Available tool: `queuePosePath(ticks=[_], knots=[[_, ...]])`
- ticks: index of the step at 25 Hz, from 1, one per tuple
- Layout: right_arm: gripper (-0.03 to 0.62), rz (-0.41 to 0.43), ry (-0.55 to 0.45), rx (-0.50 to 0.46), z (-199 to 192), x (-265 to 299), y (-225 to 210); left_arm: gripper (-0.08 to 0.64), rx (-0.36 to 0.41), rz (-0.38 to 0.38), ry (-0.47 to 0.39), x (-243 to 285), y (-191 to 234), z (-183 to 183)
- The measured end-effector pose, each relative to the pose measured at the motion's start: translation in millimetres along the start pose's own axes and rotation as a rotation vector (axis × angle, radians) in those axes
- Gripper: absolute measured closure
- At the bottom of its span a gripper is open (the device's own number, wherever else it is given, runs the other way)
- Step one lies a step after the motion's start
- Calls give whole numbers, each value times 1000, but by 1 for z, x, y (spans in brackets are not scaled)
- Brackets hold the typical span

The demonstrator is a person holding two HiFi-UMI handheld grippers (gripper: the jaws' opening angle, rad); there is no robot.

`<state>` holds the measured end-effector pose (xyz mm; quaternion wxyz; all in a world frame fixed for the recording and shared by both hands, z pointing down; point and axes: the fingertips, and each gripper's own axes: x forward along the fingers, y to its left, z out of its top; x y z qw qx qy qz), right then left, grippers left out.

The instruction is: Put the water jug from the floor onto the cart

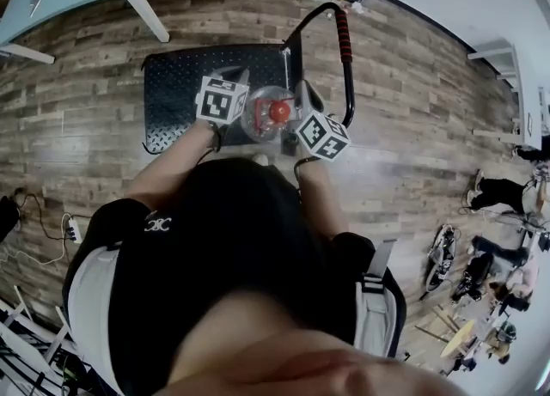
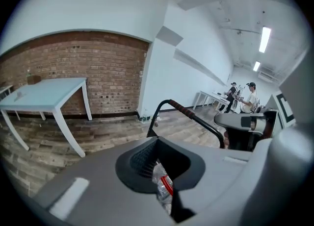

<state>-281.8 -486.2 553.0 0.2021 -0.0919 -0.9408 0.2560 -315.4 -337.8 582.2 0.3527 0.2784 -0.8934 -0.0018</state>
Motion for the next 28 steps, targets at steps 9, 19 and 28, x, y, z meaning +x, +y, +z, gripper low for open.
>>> queuePosePath(ticks=[9, 19, 28], knots=[[580, -108, -80, -138, 17, -28, 12, 560, 89, -3, -50, -26, -8, 12], [580, -131, -49, -122, 8, -42, 1, 560, 78, -19, -42, -31, -26, 6], [578, -116, -8, -106, -3, -42, 2, 560, 53, -18, -28, -35, -32, -4]])
